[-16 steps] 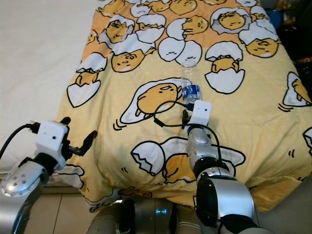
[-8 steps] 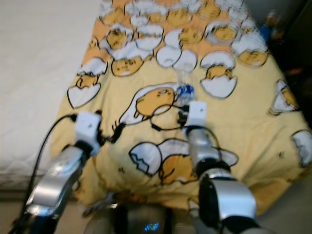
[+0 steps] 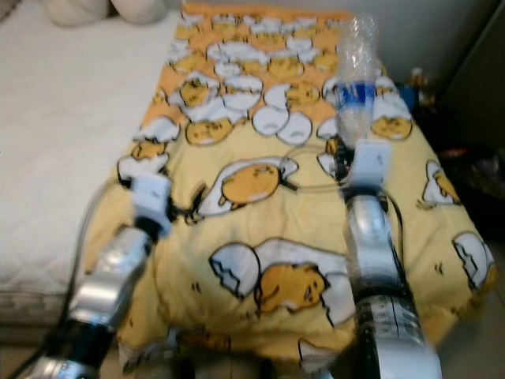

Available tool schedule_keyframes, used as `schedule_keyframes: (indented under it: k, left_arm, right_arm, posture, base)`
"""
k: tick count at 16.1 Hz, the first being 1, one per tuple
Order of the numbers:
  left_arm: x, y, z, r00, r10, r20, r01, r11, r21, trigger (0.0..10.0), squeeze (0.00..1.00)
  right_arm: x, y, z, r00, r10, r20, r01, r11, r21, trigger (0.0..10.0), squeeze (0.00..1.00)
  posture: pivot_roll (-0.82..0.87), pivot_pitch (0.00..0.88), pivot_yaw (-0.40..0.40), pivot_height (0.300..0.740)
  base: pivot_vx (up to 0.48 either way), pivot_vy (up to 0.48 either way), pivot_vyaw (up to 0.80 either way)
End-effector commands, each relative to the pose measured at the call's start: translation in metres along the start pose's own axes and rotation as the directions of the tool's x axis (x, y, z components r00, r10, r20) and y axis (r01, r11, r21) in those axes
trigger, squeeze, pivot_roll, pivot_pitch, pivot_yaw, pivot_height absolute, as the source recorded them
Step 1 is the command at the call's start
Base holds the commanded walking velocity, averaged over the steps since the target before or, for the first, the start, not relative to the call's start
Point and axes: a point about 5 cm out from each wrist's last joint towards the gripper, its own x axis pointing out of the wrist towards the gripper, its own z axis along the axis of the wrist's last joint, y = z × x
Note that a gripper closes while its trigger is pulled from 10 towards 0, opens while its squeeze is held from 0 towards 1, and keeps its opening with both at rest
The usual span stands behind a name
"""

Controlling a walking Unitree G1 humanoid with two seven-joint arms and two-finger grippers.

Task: Clean up the room

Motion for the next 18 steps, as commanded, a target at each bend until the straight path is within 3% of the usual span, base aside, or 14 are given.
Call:
schedule_keyframes:
  k: [1, 2, 3, 5, 6, 8, 10, 12, 15, 18]
  left_arm:
    - [-0.003, 0.011, 0.014, 0.996, 0.065, 0.059, -0.064, 0.998, -0.014, 10.0, 0.00]
    - [-0.007, 0.010, 0.005, 0.997, 0.072, 0.019, -0.071, 0.997, -0.042, 10.0, 0.00]
    - [-0.007, 0.008, 0.002, 0.998, 0.066, 0.004, -0.065, 0.997, -0.046, 10.0, 0.00]
    - [-0.017, -0.017, -0.026, 0.993, -0.045, -0.109, 0.038, 0.997, -0.066, 10.0, 0.00]
    - [-0.020, -0.025, -0.030, 0.986, -0.099, -0.132, 0.094, 0.995, -0.044, 10.0, 0.00]
    - [-0.022, -0.030, -0.034, 0.982, -0.119, -0.145, 0.112, 0.992, -0.054, 10.0, 0.00]
    - [-0.018, -0.029, -0.028, 0.987, -0.106, -0.119, 0.098, 0.993, -0.072, 10.0, 0.00]
    - [-0.018, -0.027, -0.031, 0.984, -0.103, -0.145, 0.090, 0.992, -0.089, 10.0, 0.00]
    - [-0.025, -0.022, -0.042, 0.942, -0.180, -0.283, 0.209, 0.975, 0.074, 10.0, 0.00]
    - [-0.014, -0.019, -0.025, 0.953, -0.229, -0.197, 0.247, 0.966, 0.071, 10.0, 0.00]
  right_arm:
    - [-0.018, -0.004, 0.005, 0.999, -0.019, 0.037, 0.021, 0.999, -0.032, 0.0, 0.00]
    - [-0.046, -0.003, -0.010, 1.000, -0.020, -0.009, 0.020, 0.999, -0.027, 0.0, 0.00]
    - [-0.054, -0.003, -0.014, 0.999, -0.018, -0.027, 0.018, 1.000, -0.025, 0.0, 0.00]
    - [-0.088, 0.009, -0.024, 0.996, 0.059, -0.066, -0.061, 0.998, -0.021, 0.0, 0.00]
    - [-0.093, 0.008, -0.023, 0.995, 0.067, -0.074, -0.067, 0.998, -0.002, 0.0, 0.00]
    - [-0.093, 0.011, -0.030, 0.989, 0.079, -0.126, -0.075, 0.997, 0.034, 0.0, 0.00]
    - [-0.077, 0.019, -0.029, 0.987, 0.068, -0.144, -0.053, 0.993, 0.110, 0.0, 0.00]
    - [-0.075, 0.020, -0.027, 0.986, 0.059, -0.157, -0.029, 0.981, 0.192, 0.0, 0.00]
    - [-0.081, 0.023, -0.031, 0.976, 0.124, -0.177, -0.088, 0.977, 0.195, 0.0, 0.00]
    - [-0.078, 0.034, -0.032, 0.978, 0.106, -0.181, -0.066, 0.974, 0.215, 0.0, 0.00]
  posture:
    - [-0.04, 0.000, -0.015, 0.740]
    - [-0.04, 0.000, -0.015, 0.740]
    - [-0.04, 0.000, -0.015, 0.740]
    - [-0.03, 0.000, -0.009, 0.740]
    - [-0.03, 0.000, -0.010, 0.740]
    - [-0.03, 0.000, -0.013, 0.740]
    - [-0.04, 0.000, -0.008, 0.740]
    - [-0.05, 0.000, 0.000, 0.740]
    - [-0.05, 0.000, 0.049, 0.740]
    - [-0.04, 0.000, 0.123, 0.740]
  base:
    - [0.000, 0.000, 0.00]
    - [0.000, 0.000, 0.00]
    - [0.000, 0.000, 0.00]
    - [0.000, 0.000, 0.00]
    - [0.000, 0.000, 0.00]
    - [0.000, 0.000, 0.00]
    - [0.000, 0.000, 0.00]
    - [0.000, 0.000, 0.00]
    - [0.000, 0.000, 0.00]
    - [0.000, 0.000, 0.00]
